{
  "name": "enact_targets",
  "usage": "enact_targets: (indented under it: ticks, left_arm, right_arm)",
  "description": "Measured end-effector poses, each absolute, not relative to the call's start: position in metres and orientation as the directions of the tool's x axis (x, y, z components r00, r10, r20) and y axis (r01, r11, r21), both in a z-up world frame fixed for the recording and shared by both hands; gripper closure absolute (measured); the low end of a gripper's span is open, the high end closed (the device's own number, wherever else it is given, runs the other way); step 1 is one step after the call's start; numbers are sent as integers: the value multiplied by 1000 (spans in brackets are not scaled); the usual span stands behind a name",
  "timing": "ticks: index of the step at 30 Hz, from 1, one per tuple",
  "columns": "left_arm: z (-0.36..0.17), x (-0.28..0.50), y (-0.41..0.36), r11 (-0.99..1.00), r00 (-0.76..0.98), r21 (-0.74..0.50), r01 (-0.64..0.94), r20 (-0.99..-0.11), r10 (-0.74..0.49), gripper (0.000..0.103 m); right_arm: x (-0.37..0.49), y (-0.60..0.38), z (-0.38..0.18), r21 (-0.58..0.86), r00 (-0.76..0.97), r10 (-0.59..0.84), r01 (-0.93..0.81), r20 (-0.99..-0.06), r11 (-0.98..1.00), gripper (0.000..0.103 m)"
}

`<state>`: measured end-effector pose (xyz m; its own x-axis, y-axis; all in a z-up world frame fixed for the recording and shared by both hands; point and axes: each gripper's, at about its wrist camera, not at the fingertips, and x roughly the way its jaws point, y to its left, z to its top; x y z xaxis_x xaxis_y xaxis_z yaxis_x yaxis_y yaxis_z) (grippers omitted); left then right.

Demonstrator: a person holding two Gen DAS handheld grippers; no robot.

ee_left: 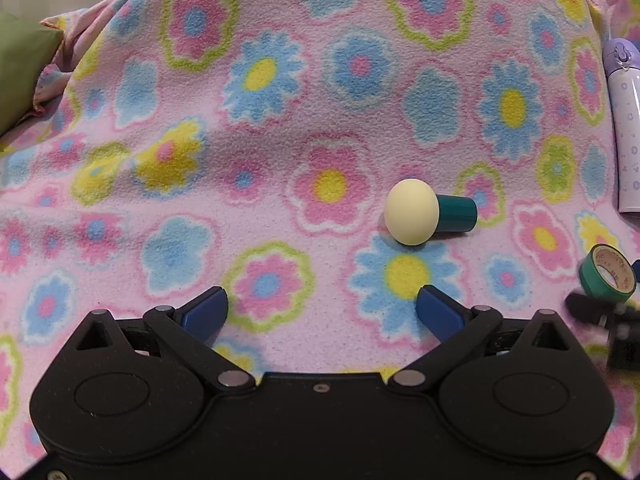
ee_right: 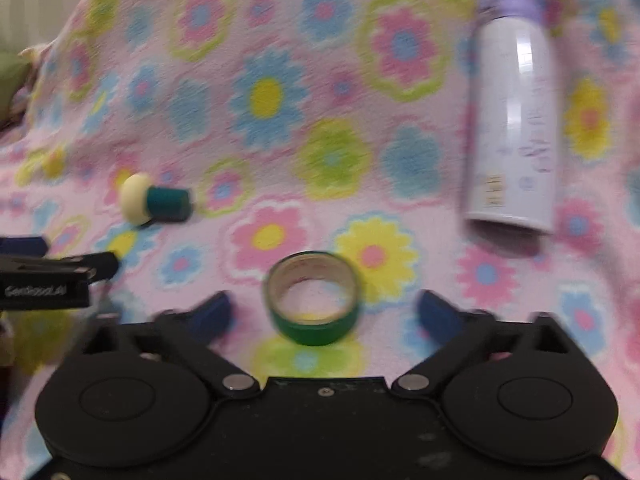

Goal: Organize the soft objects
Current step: 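Close the left tool on the mushroom sponge while the right tool grasps the green tape roll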

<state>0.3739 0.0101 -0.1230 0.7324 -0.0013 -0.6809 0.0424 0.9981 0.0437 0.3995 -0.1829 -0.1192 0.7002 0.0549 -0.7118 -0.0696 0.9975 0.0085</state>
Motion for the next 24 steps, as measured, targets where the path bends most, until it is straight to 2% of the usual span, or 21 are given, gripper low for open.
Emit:
enact_targets:
  ticks: [14,19,24]
  left_arm:
    - [-120,372,11,998,733,38,43,-680,-6,4]
    - [-109,363,3,996,763,64,61,-646,-5,5]
    - [-93,364,-21,989,779,66,133,-624,-63,5]
  right_arm:
    - [400,-181,-120,3,700,53,-73,-712,997,0]
    - [400,-181,-120,3,701,53,-73,-711,997,0]
    - [400,-181,-120,4,700,54,-73,-712,997,0]
